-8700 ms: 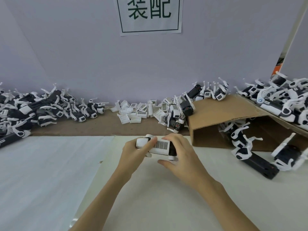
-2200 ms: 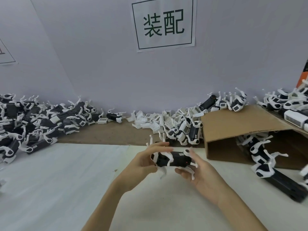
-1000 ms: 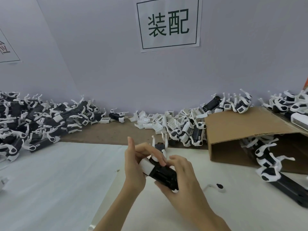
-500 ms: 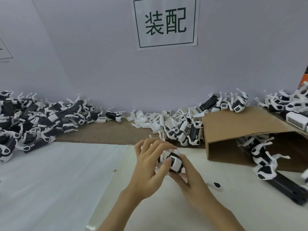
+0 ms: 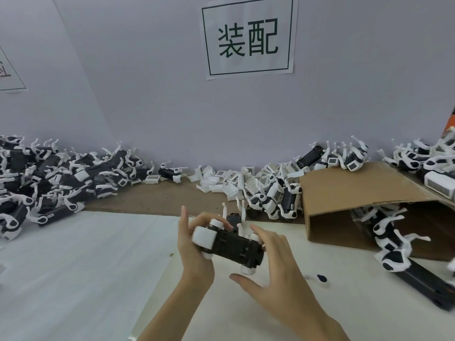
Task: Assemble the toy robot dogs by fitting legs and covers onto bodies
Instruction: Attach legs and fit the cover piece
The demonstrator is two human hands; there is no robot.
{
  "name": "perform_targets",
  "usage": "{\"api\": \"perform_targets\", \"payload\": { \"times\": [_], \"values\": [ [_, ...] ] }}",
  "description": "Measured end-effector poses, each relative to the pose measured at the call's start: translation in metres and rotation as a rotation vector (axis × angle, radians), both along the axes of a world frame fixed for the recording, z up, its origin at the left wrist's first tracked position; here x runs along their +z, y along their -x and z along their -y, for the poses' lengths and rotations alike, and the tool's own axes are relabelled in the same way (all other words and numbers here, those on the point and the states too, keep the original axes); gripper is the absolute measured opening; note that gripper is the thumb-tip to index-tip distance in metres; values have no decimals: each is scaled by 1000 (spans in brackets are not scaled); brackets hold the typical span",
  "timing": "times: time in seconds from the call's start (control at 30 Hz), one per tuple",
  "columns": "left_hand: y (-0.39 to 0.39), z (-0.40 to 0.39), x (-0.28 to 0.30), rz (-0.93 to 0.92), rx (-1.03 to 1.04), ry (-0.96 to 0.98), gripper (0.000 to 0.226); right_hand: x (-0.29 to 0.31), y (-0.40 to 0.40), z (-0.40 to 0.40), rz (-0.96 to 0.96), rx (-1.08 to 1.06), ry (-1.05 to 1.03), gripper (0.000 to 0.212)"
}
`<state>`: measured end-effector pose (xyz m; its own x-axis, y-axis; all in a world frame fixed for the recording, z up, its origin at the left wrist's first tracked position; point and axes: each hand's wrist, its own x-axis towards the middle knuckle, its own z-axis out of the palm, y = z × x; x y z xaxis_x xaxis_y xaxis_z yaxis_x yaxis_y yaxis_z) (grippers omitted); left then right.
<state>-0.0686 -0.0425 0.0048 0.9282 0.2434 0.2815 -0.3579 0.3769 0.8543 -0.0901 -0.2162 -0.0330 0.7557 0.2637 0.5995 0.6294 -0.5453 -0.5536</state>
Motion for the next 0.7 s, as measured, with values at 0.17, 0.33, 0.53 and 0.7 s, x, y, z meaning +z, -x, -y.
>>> {"api": "perform_targets", "payload": {
  "times": [0.17, 0.33, 0.53, 0.7],
  "values": [
    [-6, -12, 2, -6, -143, 96, 76, 3, -1, -7, 247, -69, 4, 76],
    [-5, -8, 3, 59, -200, 58, 76, 9, -6, 8, 279, -75, 5, 80],
    [-1, 10, 2, -131, 121, -229, 75, 6, -6, 14, -175, 5, -263, 52],
    [-9, 10, -7, -174, 42, -452, 65, 5, -10, 22, -326, 12, -254, 61]
  ]
}}
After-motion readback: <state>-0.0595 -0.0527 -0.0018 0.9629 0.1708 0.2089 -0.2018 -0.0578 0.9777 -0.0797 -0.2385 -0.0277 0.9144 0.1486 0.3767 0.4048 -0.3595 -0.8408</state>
